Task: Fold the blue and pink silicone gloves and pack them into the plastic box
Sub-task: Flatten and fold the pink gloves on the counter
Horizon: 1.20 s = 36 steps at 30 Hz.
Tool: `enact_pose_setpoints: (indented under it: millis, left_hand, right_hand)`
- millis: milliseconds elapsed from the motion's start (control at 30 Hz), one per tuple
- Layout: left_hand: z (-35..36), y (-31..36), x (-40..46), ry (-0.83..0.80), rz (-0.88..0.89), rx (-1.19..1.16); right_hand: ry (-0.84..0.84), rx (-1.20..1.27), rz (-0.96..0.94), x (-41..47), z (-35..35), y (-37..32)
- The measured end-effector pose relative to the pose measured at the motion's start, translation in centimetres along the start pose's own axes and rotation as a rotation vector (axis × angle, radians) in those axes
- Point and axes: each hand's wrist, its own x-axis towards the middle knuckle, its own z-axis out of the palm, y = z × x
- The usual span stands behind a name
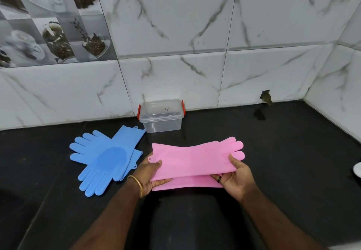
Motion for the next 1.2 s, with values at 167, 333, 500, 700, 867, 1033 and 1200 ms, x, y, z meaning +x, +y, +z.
enact_pose_setpoints:
  millis: [167, 333, 500, 700, 867, 1033, 1200]
  left_hand:
    - [-0.4, -0.7, 0.8, 0.046, -0.023, 0.047]
    - [-0.3, -1.2, 1.0, 0.044, 0.005, 0.146]
    - [-0.6, -1.6, 1.5, 0.017, 0.030, 0.233]
    - [-1.2, -2.6, 2.3, 0.129, 0.090, 0.377]
    - [-1.4, -2.4, 2.6, 0.282, 0.154, 0.557]
    - [-1.8, -1.8, 2.7, 0.397, 0.233, 0.661]
    - [-2.0, -1.3, 2.2, 0.447, 0.280, 0.871]
  right_hand:
    - [0.014, -0.009, 0.008, 0.7, -0.5, 0.7]
    - [0.026, -0.006, 0.029, 1.2, -1.4, 1.3]
    - [0.056, -0.052, 0.041, 1.4, -1.9, 1.2]
    - [0.200, -0.340, -0.125, 1.3, -1.7, 0.3]
    - [0.343, -0.669, -0.250, 1.4, -2.6, -1.0]
    - [0.406, -0.881, -0.401, 1.4, -3.5, -2.3]
    - [0.410, -1.007, -0.422, 1.7, -4.5, -2.8]
